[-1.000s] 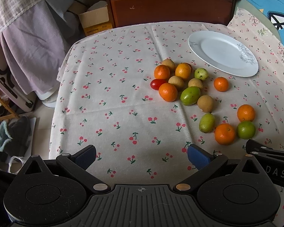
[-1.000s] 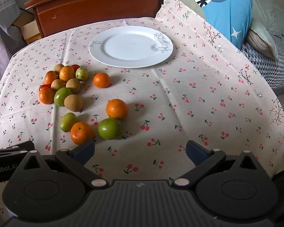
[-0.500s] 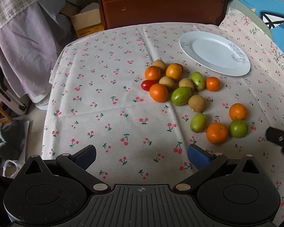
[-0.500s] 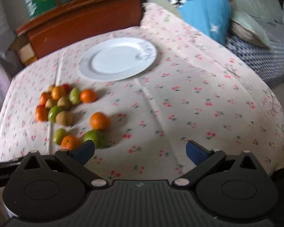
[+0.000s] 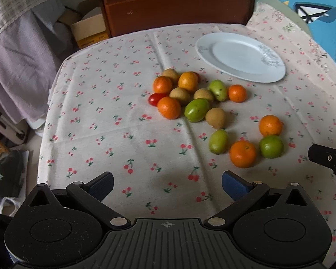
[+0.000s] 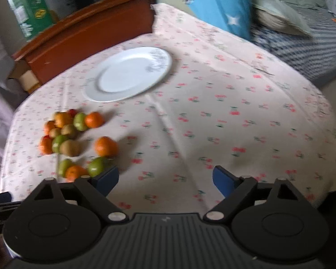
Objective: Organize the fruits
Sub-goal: 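Lower the right gripper onto a green lime and close on it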
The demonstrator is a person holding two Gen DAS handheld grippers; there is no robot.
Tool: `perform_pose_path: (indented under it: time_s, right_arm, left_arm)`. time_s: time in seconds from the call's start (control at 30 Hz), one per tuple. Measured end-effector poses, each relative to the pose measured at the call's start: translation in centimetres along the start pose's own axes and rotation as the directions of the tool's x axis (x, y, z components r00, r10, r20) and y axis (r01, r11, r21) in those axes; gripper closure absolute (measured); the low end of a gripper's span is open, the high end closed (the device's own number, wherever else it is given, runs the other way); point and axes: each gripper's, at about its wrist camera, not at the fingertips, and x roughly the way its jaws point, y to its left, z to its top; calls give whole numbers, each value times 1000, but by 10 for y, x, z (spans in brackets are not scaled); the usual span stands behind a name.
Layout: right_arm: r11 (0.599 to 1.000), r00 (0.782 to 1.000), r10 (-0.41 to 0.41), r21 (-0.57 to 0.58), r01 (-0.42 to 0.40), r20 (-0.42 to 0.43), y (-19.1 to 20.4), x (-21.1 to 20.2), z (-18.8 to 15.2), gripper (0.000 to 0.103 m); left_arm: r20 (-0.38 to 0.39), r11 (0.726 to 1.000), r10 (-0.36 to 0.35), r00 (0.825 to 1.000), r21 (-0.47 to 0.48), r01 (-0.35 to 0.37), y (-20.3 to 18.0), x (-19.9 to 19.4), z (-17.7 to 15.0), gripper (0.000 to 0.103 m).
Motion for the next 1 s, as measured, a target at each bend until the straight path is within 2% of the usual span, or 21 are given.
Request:
perform_pose_path:
  time_s: [0.27,0.4,0.53,0.73,0.8,0.87,1.0]
  right_arm:
    - [991,994,106,-82,-106,-9,29,13,-6,42]
    - [987,992,128,-100,-129,-18,38,19,-7,47]
    - [985,991,135,-107,-136,-23,45,28,-6,57]
    - [983,990,139,-117,-142,-35,51,37,-7,59]
    - [981,989,142,-127,-145,-32,53,38,-7,63]
    - [979,989,146,-137,-149,-31,56,40,-7,72]
    - [978,988,151,-141,-155,-38,58,40,-8,72]
  left_arm:
    - [-16,998,57,998,-35,-57,12,6,0,0]
    - [-31,997,60,998,-49,-61,15,9,-1,0]
    - [-22,997,62,998,-39,-62,14,8,-1,0]
    - [-14,998,58,998,-21,-58,11,8,-1,2]
    - [-12,999,53,999,-13,-53,10,8,-2,2]
    - [-7,999,47,999,-5,-47,9,8,-2,2]
    - [12,999,40,999,7,-40,6,6,-3,2]
